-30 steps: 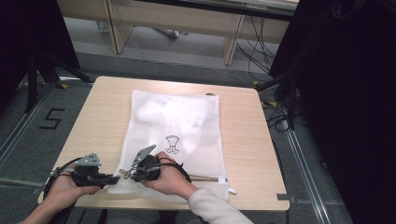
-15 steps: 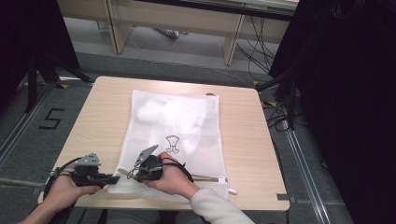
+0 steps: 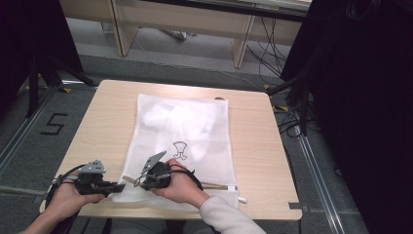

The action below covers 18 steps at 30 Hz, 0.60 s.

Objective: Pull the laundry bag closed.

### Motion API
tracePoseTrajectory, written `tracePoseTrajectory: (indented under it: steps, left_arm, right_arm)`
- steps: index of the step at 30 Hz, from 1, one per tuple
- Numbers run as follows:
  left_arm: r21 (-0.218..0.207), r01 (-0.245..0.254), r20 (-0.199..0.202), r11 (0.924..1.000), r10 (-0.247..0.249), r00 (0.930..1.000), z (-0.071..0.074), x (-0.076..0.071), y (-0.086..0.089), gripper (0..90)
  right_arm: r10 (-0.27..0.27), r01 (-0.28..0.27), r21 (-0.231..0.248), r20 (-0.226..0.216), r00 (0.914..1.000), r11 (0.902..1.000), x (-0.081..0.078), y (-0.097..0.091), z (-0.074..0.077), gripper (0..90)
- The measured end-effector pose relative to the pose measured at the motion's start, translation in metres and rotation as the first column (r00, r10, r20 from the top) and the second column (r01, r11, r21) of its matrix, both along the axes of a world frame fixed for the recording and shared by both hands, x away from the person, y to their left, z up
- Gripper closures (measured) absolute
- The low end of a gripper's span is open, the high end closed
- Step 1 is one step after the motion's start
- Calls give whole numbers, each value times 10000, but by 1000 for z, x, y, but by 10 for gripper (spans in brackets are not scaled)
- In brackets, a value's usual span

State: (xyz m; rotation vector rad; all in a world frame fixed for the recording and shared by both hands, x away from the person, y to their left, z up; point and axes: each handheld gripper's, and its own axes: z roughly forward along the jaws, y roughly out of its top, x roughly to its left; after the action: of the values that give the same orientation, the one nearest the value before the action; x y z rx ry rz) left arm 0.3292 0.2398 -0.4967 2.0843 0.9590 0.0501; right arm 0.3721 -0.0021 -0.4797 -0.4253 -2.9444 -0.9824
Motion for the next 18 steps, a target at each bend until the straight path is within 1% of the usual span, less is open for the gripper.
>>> tracePoseTrajectory:
  steps: [2,3,4,5,8,9,10,11,12,13,15,16,18]
  left_arm:
    - [-9,4,-22,10000,-4,10000,0,0,0,858]
    - [16,-9,17,10000,9,10000,0,0,0,857]
    - [12,0,24,10000,0,10000,0,0,0,857]
    - [-40,-125,-24,9999,125,9999,0,0,0,858]
    - [10,-82,-15,10000,82,10000,0,0,0,857]
    - [14,-90,-14,10000,90,10000,0,0,0,857]
    - [-19,-105,-40,9999,105,9999,0,0,0,857]
    - [120,-106,72,9999,105,9999,0,1,1,857]
    - [-45,-138,11,9999,138,9999,-1,0,0,857]
    - [-17,-118,26,9999,118,9999,-1,0,0,857]
    - [3,-229,97,9997,229,9997,-1,0,0,857]
    - [61,-99,18,9999,99,9999,0,0,1,857]
    - [118,-76,49,9999,76,10000,0,1,1,857]
  right_arm:
    - [153,-153,21,110,9998,9999,1,-2,-1,825]
    - [49,-49,-26,98,9999,10000,1,-2,0,825]
    - [-4,4,43,4,10000,10000,1,-3,-1,824]
    - [-32,32,-33,8,10000,10000,1,-4,0,824]
    - [-27,27,-55,4,10000,10000,1,-4,0,824]
    - [-1,2,-88,93,10000,10000,1,-5,0,824]
    - [-1,2,-88,93,10000,10000,1,-5,0,824]
    - [13,-12,-81,59,10000,10000,1,-5,0,824]
    - [-30,30,-5,6,10000,10000,1,-5,0,824]
    - [-30,30,-5,6,10000,10000,1,-5,0,824]
    - [-30,31,-49,16,10000,10000,1,-6,-1,824]
    - [-38,38,-57,1,10000,10000,1,-6,-1,824]
    - [-67,67,-111,1,10000,9999,1,-7,-1,824]
